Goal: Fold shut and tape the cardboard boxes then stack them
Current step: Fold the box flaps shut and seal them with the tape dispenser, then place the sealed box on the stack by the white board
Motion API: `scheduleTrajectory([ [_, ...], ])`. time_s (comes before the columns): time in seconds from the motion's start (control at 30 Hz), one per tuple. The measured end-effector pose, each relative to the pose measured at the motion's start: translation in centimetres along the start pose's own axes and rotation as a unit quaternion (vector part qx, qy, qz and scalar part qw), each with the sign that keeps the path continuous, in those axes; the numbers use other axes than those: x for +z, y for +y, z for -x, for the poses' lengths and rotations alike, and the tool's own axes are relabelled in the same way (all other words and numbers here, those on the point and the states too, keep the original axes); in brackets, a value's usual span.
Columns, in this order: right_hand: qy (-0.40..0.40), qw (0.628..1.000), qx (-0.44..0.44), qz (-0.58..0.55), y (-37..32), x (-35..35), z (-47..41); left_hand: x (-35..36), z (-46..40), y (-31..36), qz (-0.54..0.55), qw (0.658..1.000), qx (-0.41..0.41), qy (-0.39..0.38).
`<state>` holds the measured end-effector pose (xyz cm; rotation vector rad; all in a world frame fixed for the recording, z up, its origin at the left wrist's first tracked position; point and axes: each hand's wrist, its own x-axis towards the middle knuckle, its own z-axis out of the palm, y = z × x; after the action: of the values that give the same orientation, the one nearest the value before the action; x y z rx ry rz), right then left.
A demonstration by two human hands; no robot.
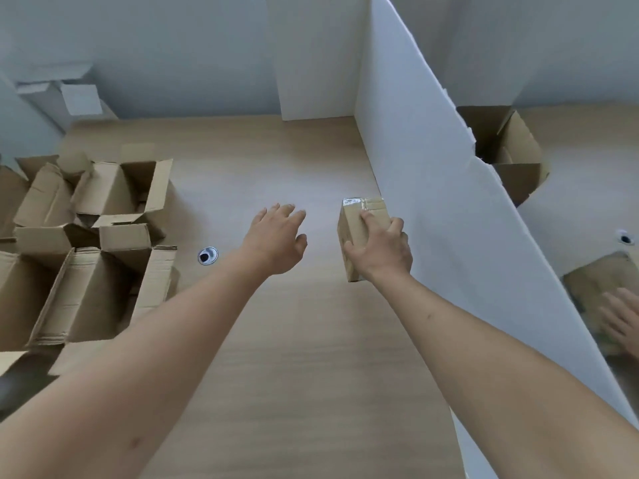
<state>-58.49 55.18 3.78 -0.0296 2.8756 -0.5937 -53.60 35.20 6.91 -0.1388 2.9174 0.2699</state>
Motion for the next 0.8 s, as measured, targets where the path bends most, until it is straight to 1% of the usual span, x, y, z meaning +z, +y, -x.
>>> scheduleTrajectory([
  [0.13, 0.0, 1.0, -0.004, 0.016, 0.3, 2.0, -3.6, 1.7, -3.5, 0.0, 0.007, 1.0, -0.015, -0.017],
  [0.3, 0.004, 1.0, -0.007, 0.027, 1.1, 5.0, -7.8, 4.3, -7.1, 0.4, 0.015, 0.999, -0.014, -0.025],
  [0.47, -0.02, 0.998, 0.007, 0.056, 3.5, 8.7, -10.0, 6.9, -9.0, 0.8, 0.021, 0.999, -0.004, -0.046],
  [0.6, 0.006, 0.995, -0.017, 0.1, 4.2, 10.4, -11.1, 8.2, -10.0, 0.7, 0.027, 0.998, 0.0, -0.056],
  [0.8, 0.028, 0.991, -0.041, 0.124, 4.5, 11.1, -12.1, 9.1, -10.5, 0.2, 0.037, 0.997, 0.003, -0.065],
])
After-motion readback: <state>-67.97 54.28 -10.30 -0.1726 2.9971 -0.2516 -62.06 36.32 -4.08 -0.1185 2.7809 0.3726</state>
